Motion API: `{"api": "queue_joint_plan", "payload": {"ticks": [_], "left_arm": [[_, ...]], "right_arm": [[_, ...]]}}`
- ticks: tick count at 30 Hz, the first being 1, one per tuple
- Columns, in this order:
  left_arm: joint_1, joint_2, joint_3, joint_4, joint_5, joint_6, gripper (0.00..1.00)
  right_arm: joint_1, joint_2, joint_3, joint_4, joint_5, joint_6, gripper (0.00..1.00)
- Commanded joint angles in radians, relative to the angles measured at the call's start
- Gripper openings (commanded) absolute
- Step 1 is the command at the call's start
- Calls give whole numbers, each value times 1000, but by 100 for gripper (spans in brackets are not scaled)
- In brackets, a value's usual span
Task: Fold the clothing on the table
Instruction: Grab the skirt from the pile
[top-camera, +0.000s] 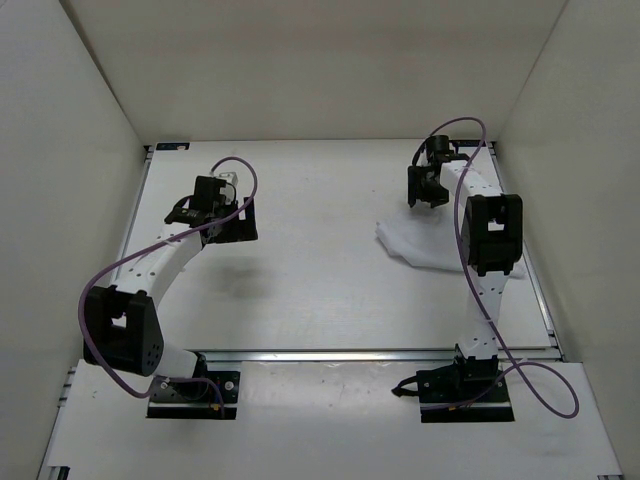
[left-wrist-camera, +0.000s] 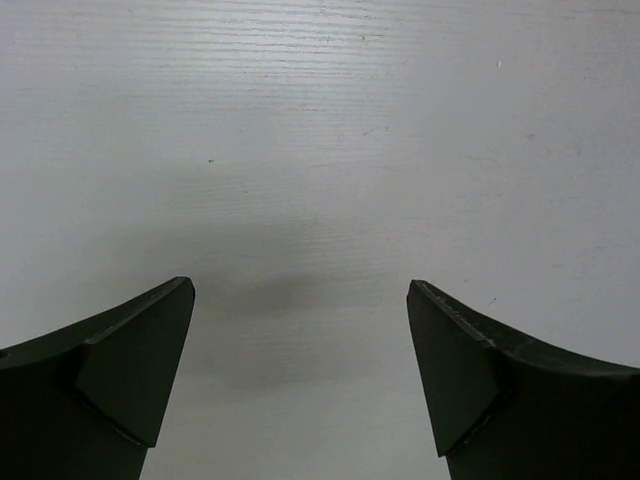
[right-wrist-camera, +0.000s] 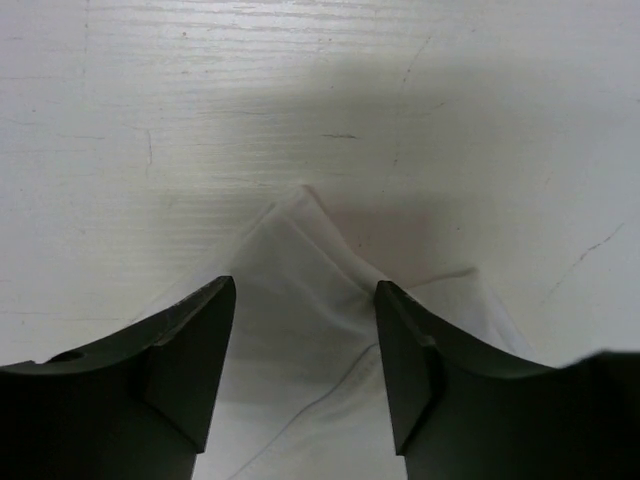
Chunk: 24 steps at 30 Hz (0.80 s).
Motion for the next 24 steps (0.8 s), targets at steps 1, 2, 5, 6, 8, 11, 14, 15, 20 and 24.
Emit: {"api": "queue_joint_plan", "payload": {"ticks": [1, 2, 5, 6, 8, 11, 14, 15, 20, 24], "left_arm": [[3, -9, 11, 6, 27, 12, 98], [4, -7, 10, 4, 23, 16, 99], [4, -4, 13, -5, 26, 19, 99], [9, -6, 10, 1, 32, 13, 99], [0, -6, 7, -8, 30, 18, 99], [0, -10, 18, -14, 41, 19, 99], [0, -7, 22, -19, 49, 19, 99], [-3, -13, 21, -17, 53, 18, 98], [-8, -68, -18, -3, 73, 7, 99], [-3, -118, -36, 27, 93, -4, 99]], "right_arm": [[-4, 16, 28, 6, -4, -16, 54], [-7, 21, 27, 12, -4, -13, 51], [-16, 24, 19, 7, -6, -9, 37], [-22, 29, 21, -2, -33, -5, 28], [-27, 33, 27, -5, -43, -8, 0], [-29, 33, 58, -20, -44, -11, 0], [-4, 3, 125, -50, -52, -14, 0], [3, -8, 168, -69, -58, -13, 1], [88, -138, 271, -57, -150, -17, 1], [180, -279, 330, -31, -169, 9, 0]]}}
